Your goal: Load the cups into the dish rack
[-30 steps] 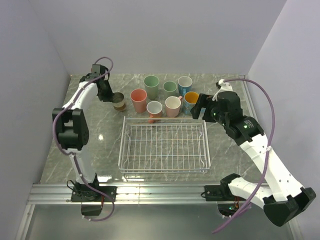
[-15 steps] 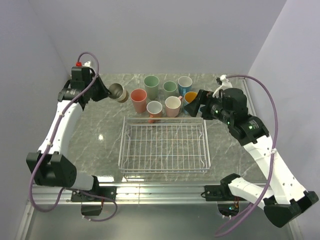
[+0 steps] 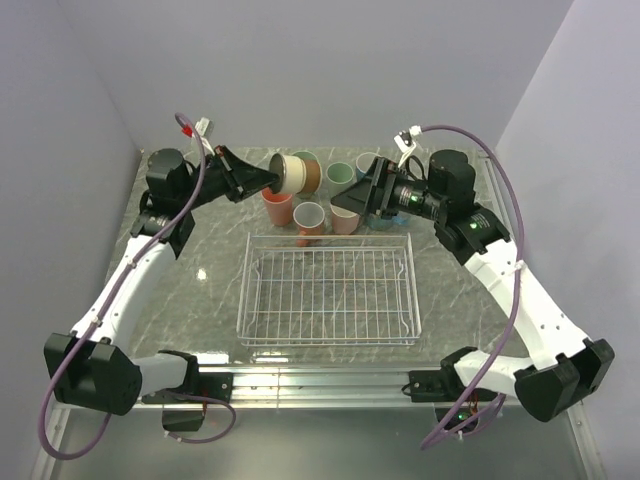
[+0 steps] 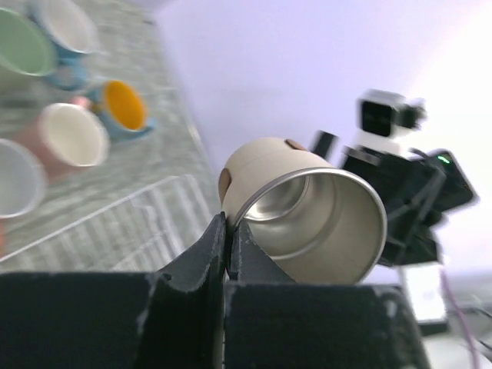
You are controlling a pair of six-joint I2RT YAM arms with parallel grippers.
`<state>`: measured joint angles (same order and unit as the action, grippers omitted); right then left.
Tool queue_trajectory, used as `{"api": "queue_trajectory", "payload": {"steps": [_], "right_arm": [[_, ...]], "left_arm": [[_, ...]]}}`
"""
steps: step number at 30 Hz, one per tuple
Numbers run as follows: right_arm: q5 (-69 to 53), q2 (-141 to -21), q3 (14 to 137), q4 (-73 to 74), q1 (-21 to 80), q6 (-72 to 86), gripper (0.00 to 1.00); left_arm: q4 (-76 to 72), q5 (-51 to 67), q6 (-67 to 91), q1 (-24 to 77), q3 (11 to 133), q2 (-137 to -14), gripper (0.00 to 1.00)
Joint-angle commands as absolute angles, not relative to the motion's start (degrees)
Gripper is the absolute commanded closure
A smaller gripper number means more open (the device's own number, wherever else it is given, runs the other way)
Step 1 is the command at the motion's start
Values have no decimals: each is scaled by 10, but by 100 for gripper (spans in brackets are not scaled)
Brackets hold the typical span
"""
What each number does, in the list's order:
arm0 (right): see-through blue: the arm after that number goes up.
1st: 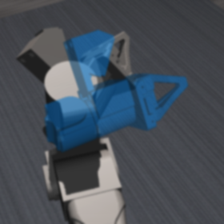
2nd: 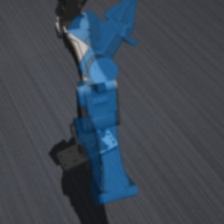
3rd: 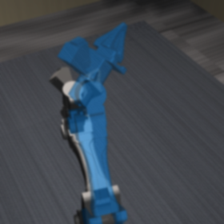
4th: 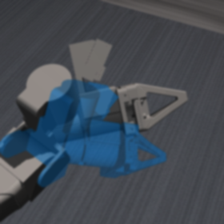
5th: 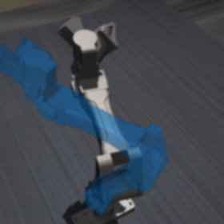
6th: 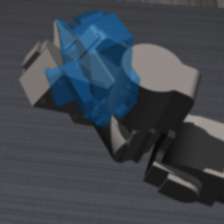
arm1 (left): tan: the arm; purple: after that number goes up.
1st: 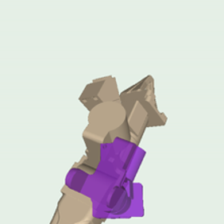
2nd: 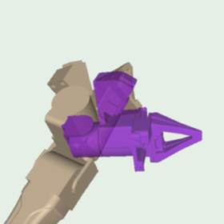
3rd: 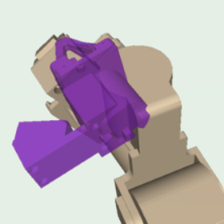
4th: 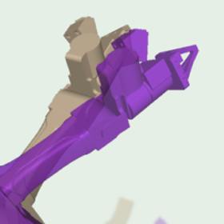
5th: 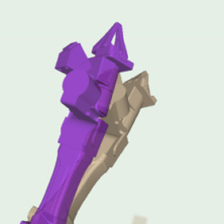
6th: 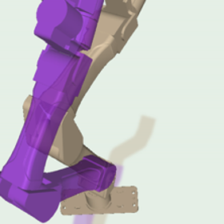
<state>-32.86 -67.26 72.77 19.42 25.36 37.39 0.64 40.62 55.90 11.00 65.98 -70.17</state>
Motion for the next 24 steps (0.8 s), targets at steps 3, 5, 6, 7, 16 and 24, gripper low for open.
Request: {"api": "queue_trajectory", "payload": {"steps": [3, 5, 6, 7, 16, 24], "right_arm": [[-436, -696, 747, 43, 251, 465, 5], [-453, -707, 744, -8, 251, 502, 5], [-467, -711, 738, -31, 251, 515, 4], [-475, -715, 737, -47, 250, 534, 3], [-492, -748, 747, -120, 253, 580, 0], [-475, -768, 773, -94, 272, 536, 0]], "left_arm": [[-259, 488, 741, 124, 616, -696, 99], [-276, 493, 746, 127, 610, -703, 99], [-293, 497, 765, 129, 595, -705, 100], [-316, 501, 781, 129, 585, -706, 100], [-494, 522, 902, 136, 543, -743, 100], [-527, 548, 944, 149, 541, -765, 100]]}}
